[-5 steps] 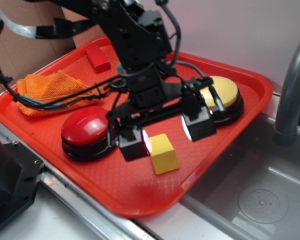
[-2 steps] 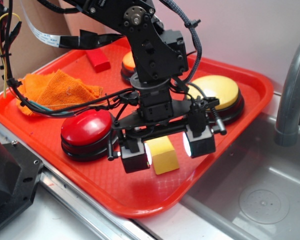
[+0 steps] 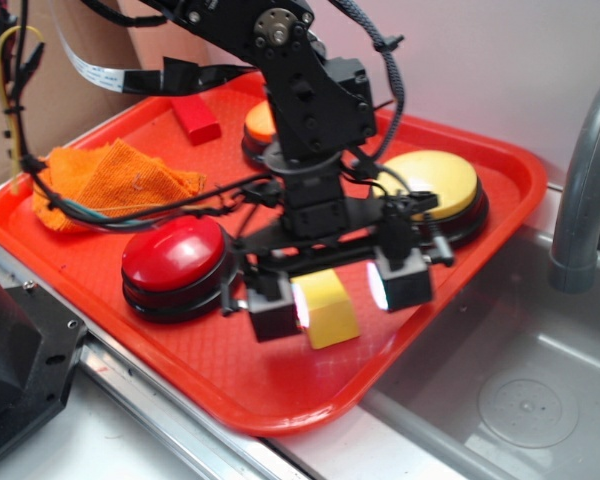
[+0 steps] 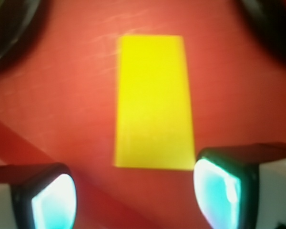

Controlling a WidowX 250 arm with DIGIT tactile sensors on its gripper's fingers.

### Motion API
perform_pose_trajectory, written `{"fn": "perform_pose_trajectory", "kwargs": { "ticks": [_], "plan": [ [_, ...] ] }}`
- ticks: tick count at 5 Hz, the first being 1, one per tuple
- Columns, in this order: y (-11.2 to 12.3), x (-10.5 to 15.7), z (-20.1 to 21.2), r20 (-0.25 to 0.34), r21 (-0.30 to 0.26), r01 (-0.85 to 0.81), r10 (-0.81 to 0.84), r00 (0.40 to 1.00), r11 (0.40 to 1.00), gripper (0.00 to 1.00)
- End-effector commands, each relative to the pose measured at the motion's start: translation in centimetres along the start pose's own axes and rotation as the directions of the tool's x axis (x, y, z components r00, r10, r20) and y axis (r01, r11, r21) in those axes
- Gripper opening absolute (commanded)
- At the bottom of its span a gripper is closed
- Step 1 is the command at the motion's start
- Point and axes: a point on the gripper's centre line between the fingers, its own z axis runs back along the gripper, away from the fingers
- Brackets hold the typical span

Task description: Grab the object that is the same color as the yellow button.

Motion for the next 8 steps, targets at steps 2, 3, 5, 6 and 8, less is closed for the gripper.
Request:
{"fn": "perform_pose_trajectory", "kwargs": {
  "ticks": [2, 3, 5, 6, 8],
  "plan": [
    [0.2, 0.8, -1.8, -0.038, -0.027, -0.013, 0.012, 0.999, 1.0, 1.0],
    [0.4, 0.8, -1.4, -0.005, -0.028, -0.023, 0.023, 1.0, 0.999, 0.0],
    [0.4, 1.0, -0.8, 0.019, -0.039, 0.0, 0.001, 1.0, 0.999, 0.0],
    [-1.2, 0.9, 2.5, 0.031, -0.084, 0.231, -0.229, 0.973, 0.969, 0.0],
    [-1.3, 2.9, 13.0, 0.058, -0.043, 0.611, -0.608, 0.792, 0.791, 0.0]
  ]
}}
